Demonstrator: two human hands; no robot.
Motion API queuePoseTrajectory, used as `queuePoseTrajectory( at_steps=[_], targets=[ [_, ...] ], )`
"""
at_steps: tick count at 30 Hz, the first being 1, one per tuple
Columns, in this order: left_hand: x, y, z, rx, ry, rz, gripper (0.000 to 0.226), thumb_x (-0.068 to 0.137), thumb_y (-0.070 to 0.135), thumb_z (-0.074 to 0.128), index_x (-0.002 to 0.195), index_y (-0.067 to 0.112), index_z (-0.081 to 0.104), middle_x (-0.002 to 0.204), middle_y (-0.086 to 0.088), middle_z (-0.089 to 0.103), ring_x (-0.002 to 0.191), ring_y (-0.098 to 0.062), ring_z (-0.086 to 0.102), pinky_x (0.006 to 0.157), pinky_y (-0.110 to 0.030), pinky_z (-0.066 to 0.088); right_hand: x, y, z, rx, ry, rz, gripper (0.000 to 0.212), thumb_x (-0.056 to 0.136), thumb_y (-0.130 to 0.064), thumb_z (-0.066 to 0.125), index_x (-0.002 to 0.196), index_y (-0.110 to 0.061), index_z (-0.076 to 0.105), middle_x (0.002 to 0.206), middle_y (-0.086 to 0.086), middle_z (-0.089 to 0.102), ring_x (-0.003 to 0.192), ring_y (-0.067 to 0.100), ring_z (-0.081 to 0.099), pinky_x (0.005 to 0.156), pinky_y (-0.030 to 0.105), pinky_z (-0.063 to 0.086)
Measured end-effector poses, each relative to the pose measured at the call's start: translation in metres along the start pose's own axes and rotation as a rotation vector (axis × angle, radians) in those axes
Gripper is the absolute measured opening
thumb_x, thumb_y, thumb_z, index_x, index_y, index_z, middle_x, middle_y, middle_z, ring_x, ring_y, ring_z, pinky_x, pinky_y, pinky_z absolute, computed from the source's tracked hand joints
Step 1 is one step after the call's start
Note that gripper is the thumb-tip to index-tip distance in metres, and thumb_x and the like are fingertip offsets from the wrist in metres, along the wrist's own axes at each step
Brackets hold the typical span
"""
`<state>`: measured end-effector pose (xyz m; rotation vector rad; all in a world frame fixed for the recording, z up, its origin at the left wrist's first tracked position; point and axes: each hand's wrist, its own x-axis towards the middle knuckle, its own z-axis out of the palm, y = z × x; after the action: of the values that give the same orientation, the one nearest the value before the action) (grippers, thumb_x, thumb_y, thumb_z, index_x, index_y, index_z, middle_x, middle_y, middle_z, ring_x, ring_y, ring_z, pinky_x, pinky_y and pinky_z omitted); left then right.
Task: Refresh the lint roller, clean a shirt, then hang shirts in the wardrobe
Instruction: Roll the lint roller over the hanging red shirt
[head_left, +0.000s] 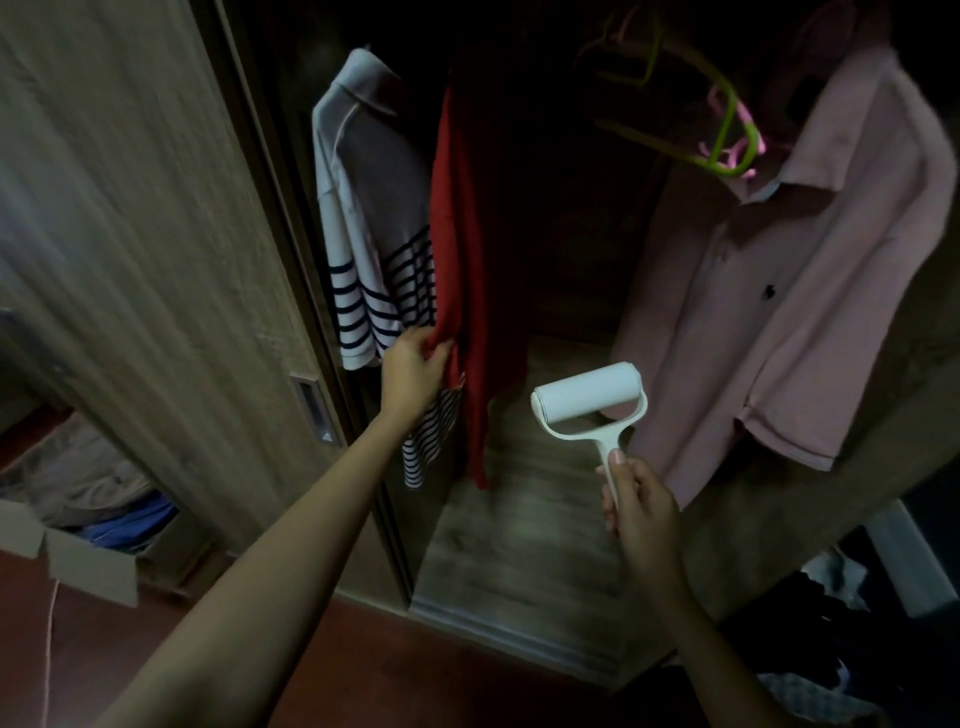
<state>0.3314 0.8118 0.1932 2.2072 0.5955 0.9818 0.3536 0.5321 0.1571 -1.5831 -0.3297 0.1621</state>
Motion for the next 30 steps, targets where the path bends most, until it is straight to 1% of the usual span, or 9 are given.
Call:
queuePoseTrajectory(
  at_steps=[4,8,11,16,18,21,25,27,30],
  targets=[
    [-0.02,0.0,-0.017,-0.125,0.066,-0.083,0.019,0.096,0.02,0.055,0.104,0.013,0.071,0.074,0.004,0.066,0.058,0.002,0.055,0.055,-0.018,0.041,0.0,-0.001,-0.004,0.008,0.02,-0.002,0.033,0.097,-0.029,0.047,0.081,-0.004,0.062,0.052,0.003,0.044,0.045,0.006,0.041,0.04,0.018,0.033],
    [-0.036,-0.008,-0.046,-0.23,0.203,-0.166,0.024,0.098,0.023,0.051,0.11,0.013,0.069,0.085,0.003,0.068,0.073,-0.001,0.059,0.067,-0.024,0.048,-0.001,-0.005,0.004,0.0,-0.029,-0.005,0.033,0.097,-0.029,0.046,0.083,-0.003,0.062,0.053,0.003,0.044,0.045,0.007,0.041,0.042,0.02,0.034],
    [-0.036,-0.011,-0.07,-0.28,0.28,-0.18,0.021,0.101,0.018,0.045,0.106,0.013,0.065,0.083,0.003,0.062,0.069,0.0,0.054,0.068,-0.027,0.045,0.0,-0.011,0.017,0.006,-0.068,-0.015,0.033,0.097,-0.03,0.045,0.081,-0.007,0.061,0.053,0.002,0.044,0.045,0.008,0.041,0.042,0.021,0.033],
    [-0.025,-0.006,-0.108,-0.204,0.412,-0.155,0.024,0.102,0.013,0.038,0.102,-0.001,0.057,0.084,-0.004,0.056,0.067,0.0,0.048,0.069,-0.023,0.036,0.004,-0.032,0.052,0.026,-0.164,-0.06,0.031,0.097,-0.031,0.045,0.079,-0.012,0.061,0.051,-0.002,0.047,0.041,0.005,0.041,0.04,0.018,0.033],
    [-0.019,-0.002,-0.124,-0.203,0.449,-0.147,0.021,0.102,0.013,0.037,0.095,0.003,0.054,0.076,0.005,0.051,0.062,0.009,0.046,0.067,-0.023,0.034,0.008,-0.042,0.071,0.046,-0.216,-0.078,0.031,0.096,-0.033,0.046,0.079,-0.013,0.061,0.051,-0.003,0.046,0.041,0.007,0.041,0.04,0.02,0.033],
    [-0.017,0.007,-0.151,-0.188,0.478,-0.106,0.023,0.103,0.022,0.039,0.088,0.011,0.052,0.07,0.012,0.047,0.059,0.01,0.045,0.061,-0.018,0.035,0.015,-0.058,0.099,0.085,-0.316,-0.117,0.031,0.095,-0.036,0.049,0.079,-0.012,0.06,0.051,-0.004,0.045,0.041,0.009,0.04,0.039,0.021,0.031],
    [-0.018,0.019,-0.187,-0.151,0.466,-0.06,0.028,0.103,0.031,0.039,0.094,0.016,0.061,0.074,0.009,0.057,0.063,0.009,0.051,0.061,-0.013,0.039,0.02,-0.082,0.132,0.142,-0.421,-0.164,0.047,0.09,-0.041,0.056,0.085,0.005,0.053,0.054,0.0,0.043,0.042,0.009,0.038,0.039,0.021,0.03],
    [-0.016,0.024,-0.205,-0.103,0.473,-0.044,0.03,0.103,0.032,0.039,0.095,0.016,0.064,0.076,0.01,0.059,0.063,0.012,0.053,0.061,-0.009,0.04,0.021,-0.093,0.146,0.163,-0.45,-0.194,0.047,0.091,-0.04,0.056,0.087,0.007,0.052,0.056,0.002,0.043,0.043,0.009,0.038,0.039,0.02,0.03],
    [-0.007,0.028,-0.235,-0.012,0.512,-0.026,0.034,0.103,0.03,0.04,0.083,0.013,0.061,0.064,0.012,0.052,0.054,0.01,0.048,0.056,-0.017,0.037,0.022,-0.109,0.165,0.199,-0.481,-0.215,0.04,0.093,-0.037,0.054,0.086,0.003,0.056,0.055,0.001,0.043,0.042,0.009,0.037,0.038,0.019,0.03]
  ],
)
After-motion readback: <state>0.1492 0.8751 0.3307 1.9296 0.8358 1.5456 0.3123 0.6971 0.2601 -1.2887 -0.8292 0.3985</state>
